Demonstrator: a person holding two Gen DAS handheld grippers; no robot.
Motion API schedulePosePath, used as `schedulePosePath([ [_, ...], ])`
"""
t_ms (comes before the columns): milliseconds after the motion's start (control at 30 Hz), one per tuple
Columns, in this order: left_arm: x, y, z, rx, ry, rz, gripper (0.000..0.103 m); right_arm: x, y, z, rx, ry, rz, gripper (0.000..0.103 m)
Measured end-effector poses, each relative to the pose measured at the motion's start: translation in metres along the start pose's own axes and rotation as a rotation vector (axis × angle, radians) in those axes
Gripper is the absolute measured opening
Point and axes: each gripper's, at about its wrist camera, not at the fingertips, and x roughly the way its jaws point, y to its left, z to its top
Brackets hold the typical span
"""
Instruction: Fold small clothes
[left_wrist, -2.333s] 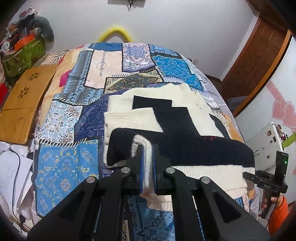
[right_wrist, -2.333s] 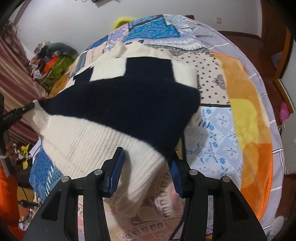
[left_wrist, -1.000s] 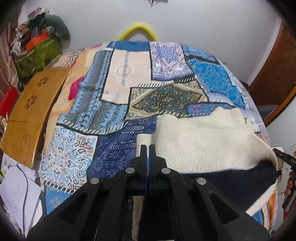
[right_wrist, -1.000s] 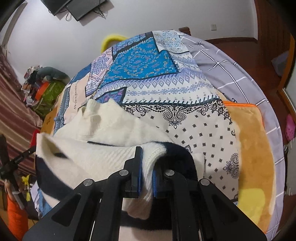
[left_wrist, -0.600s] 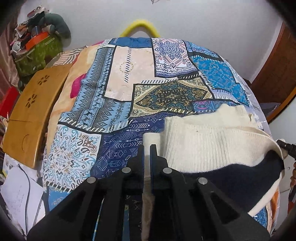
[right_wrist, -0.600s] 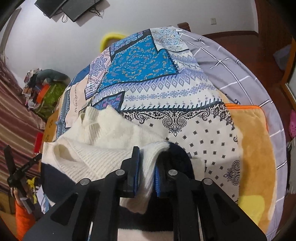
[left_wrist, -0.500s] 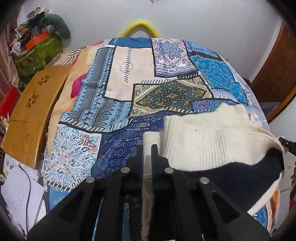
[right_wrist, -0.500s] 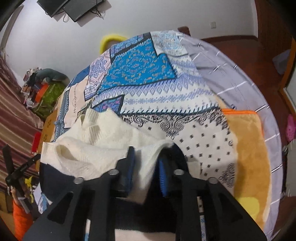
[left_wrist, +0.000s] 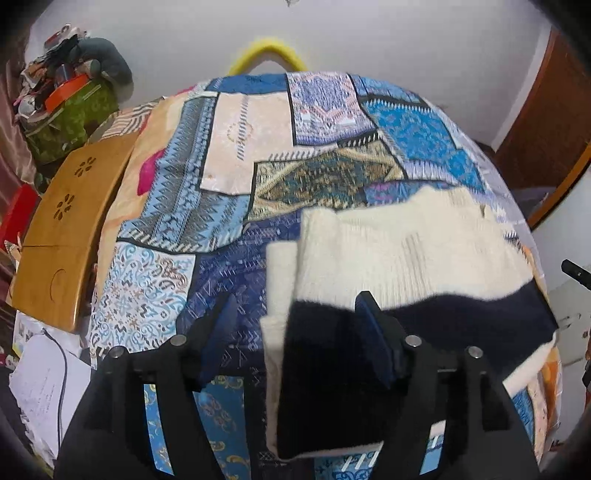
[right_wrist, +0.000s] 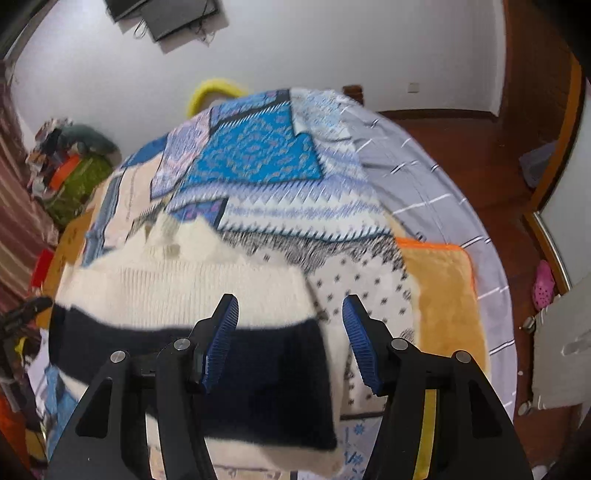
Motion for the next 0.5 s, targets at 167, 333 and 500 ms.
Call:
schedulePosePath([
  [167,0.016,-0.004,-0.013,0.01,0.066,-0.033,0.066,0.015,0.013,-0.015,-0.06,0.05,-0.005,0.055],
  [333,0.018,-0.01,-0.023,0.022,0.067,-0.05,0.057,0.029,0.024,-0.021,-0.067,0.089,0.015,0.055],
  [500,0.02,-0.006,-0.024,0.01,0.051,-0.031,0.024,0.03,0.049,-0.024,-0.111,0.089,0.069,0.055],
])
